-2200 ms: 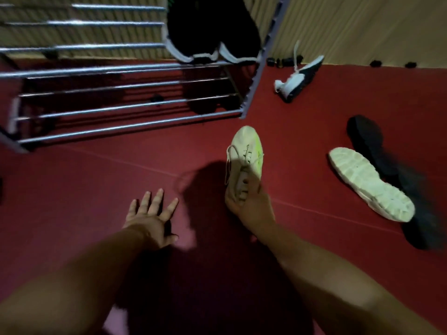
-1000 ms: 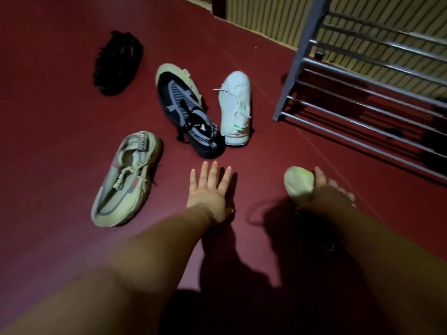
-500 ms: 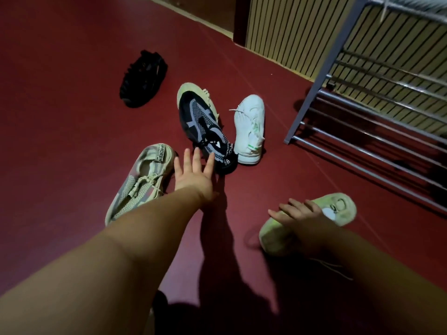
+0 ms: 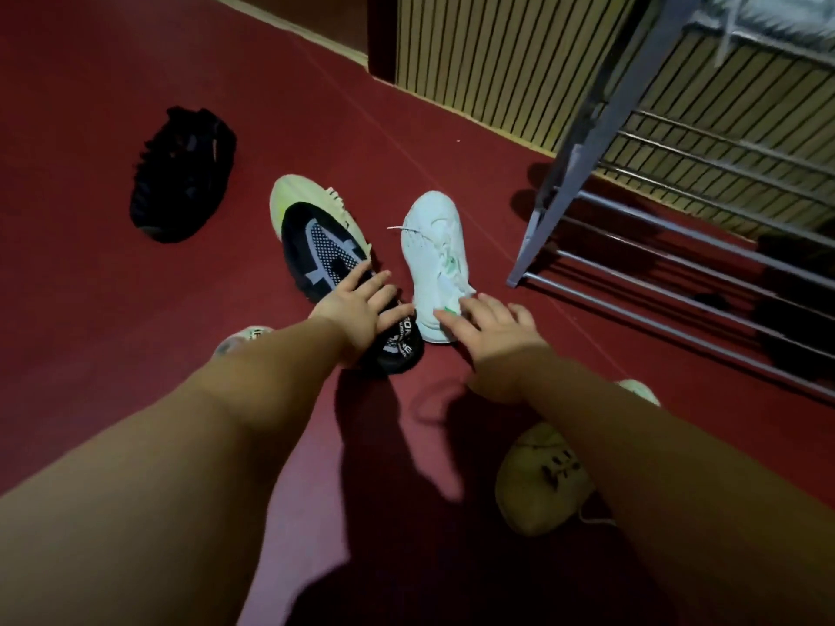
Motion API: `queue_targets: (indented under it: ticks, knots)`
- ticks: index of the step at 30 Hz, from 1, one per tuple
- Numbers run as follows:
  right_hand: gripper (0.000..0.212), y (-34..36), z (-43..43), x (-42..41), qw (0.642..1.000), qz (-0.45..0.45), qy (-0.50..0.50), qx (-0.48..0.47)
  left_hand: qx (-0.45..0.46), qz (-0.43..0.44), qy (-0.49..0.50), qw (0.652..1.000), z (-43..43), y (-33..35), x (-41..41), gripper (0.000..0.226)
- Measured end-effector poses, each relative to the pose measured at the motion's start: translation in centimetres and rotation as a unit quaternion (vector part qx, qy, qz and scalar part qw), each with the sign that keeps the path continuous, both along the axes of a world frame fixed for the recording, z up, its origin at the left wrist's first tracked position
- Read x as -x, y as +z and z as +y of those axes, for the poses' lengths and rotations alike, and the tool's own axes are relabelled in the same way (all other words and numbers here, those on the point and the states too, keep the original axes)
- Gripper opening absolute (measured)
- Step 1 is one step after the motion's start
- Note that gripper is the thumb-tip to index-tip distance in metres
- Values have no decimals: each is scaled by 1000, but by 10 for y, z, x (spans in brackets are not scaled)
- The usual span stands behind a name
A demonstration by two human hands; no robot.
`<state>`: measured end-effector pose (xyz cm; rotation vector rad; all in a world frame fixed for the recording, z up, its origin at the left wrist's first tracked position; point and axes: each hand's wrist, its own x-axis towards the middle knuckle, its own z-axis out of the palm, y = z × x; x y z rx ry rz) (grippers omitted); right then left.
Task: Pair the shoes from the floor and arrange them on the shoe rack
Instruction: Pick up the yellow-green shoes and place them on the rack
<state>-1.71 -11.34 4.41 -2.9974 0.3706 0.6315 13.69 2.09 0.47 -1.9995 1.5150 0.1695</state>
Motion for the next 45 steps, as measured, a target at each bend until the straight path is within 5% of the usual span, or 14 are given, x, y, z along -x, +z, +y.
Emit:
queue_targets:
  ticks: [2, 7, 12, 16, 18, 20, 24, 28, 31, 36, 39, 41, 43, 45]
  knots:
    - [80, -6, 2, -18, 999, -35, -31, -1, 42, 21, -44, 998, 5, -5, -14, 82]
    - [80, -27, 9, -65, 991, -81, -103, 13, -13, 57, -84, 995, 43, 7, -56, 94]
    - [76, -48, 39, -134, 975, -92, -178, -99, 3, 139, 122, 983, 96, 10, -98, 106]
    - [82, -60, 74, -185, 885, -84, -332, -317, 76, 291, 297, 906, 104, -2, -97, 127]
    - [79, -67, 87, -205, 819, -94, -405, -396, 114, 289, 315, 897, 105, -14, -87, 125]
    - [66, -74, 94, -218, 791, -107, -432, -420, 162, 255, 307, 903, 105, -28, -75, 124]
    - [40, -84, 89, -226, 833, -99, -414, -353, 241, 236, 316, 887, 110, -40, -66, 133]
    - [5, -84, 84, -231, 826, -85, -425, -359, 180, 197, 319, 910, 104, -41, -66, 136]
    - [23, -81, 77, -227, 802, -91, -455, -376, 136, 199, 343, 908, 97, -41, -67, 136]
    - [14, -64, 27, -185, 863, -70, -410, -286, 113, 213, 352, 904, 96, -39, -69, 138]
    - [10, -40, 20, -168, 924, 164, -312, -146, 101, 228, 357, 900, 93, -36, -72, 139]
    - [16, -30, 29, -168, 931, 300, -209, -13, 90, 233, 361, 898, 93, -35, -73, 140]
    - [35, -30, 36, -172, 964, 201, -174, 10, 79, 234, 363, 898, 91, -33, -74, 141]
    - [55, -40, 45, -179, 961, 25, -251, -113, 71, 234, 367, 897, 90, -31, -73, 142]
